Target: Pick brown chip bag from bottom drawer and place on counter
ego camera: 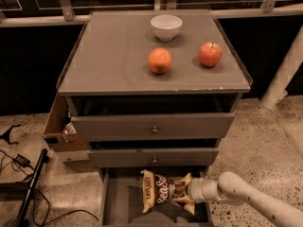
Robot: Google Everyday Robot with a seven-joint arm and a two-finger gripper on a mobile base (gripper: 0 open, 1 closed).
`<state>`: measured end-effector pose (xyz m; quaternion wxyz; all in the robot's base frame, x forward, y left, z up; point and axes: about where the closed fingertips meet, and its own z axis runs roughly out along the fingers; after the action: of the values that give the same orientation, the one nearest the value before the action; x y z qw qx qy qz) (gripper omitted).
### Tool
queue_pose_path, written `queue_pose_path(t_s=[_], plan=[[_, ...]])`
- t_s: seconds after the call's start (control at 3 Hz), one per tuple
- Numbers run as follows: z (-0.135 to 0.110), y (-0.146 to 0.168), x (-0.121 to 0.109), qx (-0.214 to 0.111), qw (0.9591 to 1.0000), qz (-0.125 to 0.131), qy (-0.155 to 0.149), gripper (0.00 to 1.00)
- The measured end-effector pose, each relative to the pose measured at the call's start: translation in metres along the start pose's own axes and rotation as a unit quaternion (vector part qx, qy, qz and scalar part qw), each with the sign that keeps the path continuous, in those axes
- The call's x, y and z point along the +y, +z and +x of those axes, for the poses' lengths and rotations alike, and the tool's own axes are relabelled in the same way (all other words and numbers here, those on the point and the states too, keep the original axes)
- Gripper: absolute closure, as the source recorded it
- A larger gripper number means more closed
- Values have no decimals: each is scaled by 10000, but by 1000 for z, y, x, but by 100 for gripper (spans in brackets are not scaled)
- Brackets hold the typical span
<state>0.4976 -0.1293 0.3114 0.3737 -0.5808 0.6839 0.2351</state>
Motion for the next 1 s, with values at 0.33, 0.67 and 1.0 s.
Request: queue_pose_path(t_s=[0.33, 0.67, 1.0], plan=[[-21, -16, 4, 76, 9999, -79, 64, 100], [-78, -58, 15, 184, 9994, -60, 281, 100], [-141, -95, 42, 288, 9982, -47, 529, 100]])
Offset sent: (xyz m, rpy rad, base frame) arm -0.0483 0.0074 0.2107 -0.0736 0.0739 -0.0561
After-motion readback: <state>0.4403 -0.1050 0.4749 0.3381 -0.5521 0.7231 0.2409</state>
